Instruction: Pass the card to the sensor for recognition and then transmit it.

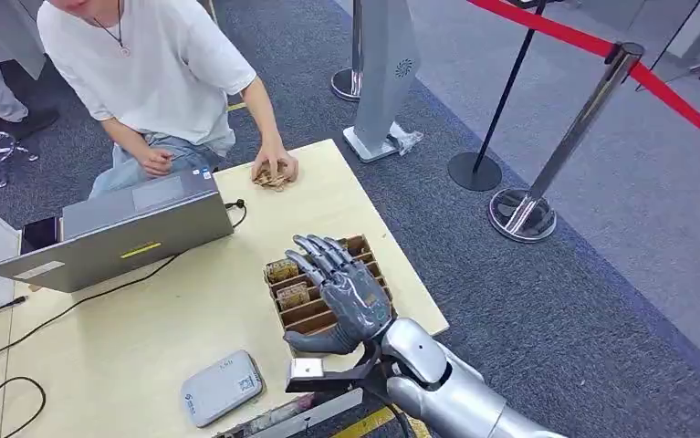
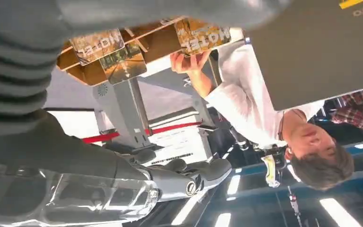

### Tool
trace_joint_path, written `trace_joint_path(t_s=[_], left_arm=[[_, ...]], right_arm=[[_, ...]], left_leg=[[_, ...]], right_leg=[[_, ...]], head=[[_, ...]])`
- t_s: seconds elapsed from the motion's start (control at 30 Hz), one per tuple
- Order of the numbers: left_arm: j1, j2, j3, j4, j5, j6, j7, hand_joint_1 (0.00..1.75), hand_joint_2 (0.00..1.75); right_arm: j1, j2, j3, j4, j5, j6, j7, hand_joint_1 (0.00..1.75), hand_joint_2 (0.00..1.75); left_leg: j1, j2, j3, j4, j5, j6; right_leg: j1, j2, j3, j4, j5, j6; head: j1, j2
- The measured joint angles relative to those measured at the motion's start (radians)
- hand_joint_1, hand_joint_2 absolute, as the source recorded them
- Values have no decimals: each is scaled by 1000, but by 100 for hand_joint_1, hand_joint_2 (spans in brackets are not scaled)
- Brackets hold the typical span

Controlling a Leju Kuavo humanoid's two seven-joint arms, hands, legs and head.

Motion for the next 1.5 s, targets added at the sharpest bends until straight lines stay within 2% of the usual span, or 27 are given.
trace_joint_path(t_s=[0.33, 0.7, 1.07, 1.3, 1.5], left_arm=[[0, 0, 0, 0, -6, 0, -1, 0, 0], [0, 1, 0, 0, -7, 0, -1, 0, 0], [2, 8, 0, 0, 8, -1, -8, 0, 0], [6, 10, 1, 0, 11, -2, -16, 0, 0], [6, 10, 2, 0, 10, -3, -18, 0, 0]], right_arm=[[-46, -5, -8, 49, -14, 9, -2, 0, 175], [-96, -35, -25, 127, -59, 21, -14, 0, 175], [-101, -105, -34, 108, -186, 218, -14, 0, 175], [-71, -187, -63, 19, -276, 353, -34, 0, 175], [-62, -250, -94, -39, -319, 418, -52, 0, 175]], left_leg=[[0, 0, 0, 0, 0, 0], [0, 0, 0, 0, 0, 0], [0, 0, 0, 0, 0, 0], [0, 0, 0, 0, 0, 0], [0, 0, 0, 1, 0, 0]], right_leg=[[0, 0, 0, 0, 0, 0], [0, 0, 0, 0, 0, 0], [0, 0, 0, 0, 0, 0], [0, 0, 0, 0, 0, 0], [0, 0, 0, 0, 0, 0]], head=[[0, 0], [0, 0], [0, 0], [0, 0], [0, 0]])
